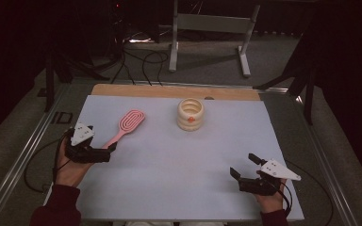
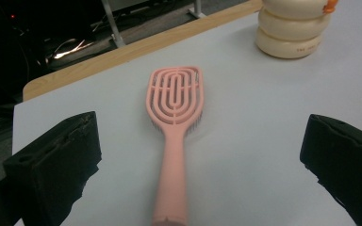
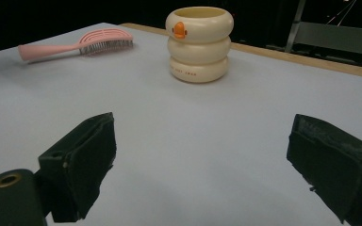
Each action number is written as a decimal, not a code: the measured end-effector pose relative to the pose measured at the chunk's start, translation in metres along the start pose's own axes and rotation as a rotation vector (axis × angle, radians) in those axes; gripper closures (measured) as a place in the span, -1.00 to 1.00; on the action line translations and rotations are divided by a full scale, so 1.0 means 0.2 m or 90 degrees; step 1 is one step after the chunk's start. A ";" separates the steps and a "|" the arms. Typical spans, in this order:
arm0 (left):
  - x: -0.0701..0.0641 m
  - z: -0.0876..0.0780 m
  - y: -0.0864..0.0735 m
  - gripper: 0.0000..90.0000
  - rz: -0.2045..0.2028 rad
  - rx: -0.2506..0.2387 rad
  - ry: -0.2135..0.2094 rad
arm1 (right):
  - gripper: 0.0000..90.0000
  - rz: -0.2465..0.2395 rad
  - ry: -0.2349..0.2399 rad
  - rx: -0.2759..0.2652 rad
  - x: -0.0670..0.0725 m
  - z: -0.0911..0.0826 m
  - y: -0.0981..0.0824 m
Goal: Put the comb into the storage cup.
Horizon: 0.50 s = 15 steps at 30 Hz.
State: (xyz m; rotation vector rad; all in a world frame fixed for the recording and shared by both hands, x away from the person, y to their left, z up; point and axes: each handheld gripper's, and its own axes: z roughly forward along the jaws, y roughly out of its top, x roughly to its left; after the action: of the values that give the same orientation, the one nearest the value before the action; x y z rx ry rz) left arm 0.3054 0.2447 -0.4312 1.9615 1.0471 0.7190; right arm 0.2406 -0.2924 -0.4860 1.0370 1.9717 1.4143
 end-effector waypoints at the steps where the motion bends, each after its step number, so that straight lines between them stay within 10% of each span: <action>1: 0.00 0.01 0.01 -1.00 0.002 0.002 0.003 | -0.80 0.000 0.000 0.000 0.00 0.00 0.00; 15: 0.03 0.14 0.06 -1.00 -0.003 0.065 0.003 | -0.80 0.001 0.002 0.004 0.00 0.00 0.00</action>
State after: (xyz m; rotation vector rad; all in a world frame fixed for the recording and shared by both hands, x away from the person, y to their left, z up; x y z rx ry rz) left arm 0.3357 0.2356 -0.4349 2.0443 1.1107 0.6789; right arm 0.2410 -0.2921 -0.4867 1.0400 1.9784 1.4125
